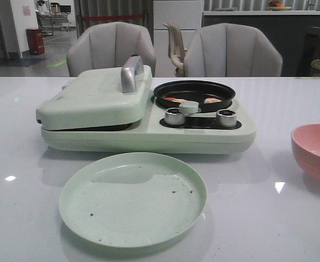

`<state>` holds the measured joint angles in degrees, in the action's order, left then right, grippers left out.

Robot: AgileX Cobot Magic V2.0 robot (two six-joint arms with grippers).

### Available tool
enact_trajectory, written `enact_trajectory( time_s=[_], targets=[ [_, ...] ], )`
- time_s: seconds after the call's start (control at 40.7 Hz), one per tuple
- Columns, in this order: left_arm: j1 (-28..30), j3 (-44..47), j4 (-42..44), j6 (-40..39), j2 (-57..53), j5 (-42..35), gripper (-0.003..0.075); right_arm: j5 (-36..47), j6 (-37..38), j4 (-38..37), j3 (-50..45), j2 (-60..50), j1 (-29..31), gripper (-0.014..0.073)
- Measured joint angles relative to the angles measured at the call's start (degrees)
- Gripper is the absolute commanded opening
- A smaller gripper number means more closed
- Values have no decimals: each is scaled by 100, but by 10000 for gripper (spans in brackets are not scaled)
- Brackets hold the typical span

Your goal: Make breakfast with bread and shrimp

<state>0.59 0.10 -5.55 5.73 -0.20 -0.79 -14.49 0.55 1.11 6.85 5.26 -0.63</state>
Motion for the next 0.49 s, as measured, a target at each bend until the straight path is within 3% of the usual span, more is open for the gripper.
enact_trajectory(
  time_s=[0.27,0.491],
  targets=[
    [0,0,0,0,0,-8,100,1300,0,0,-804,-583,27,35],
    [0,0,0,0,0,-12,100,1577,0,0,-846,-583,27,35]
  ],
)
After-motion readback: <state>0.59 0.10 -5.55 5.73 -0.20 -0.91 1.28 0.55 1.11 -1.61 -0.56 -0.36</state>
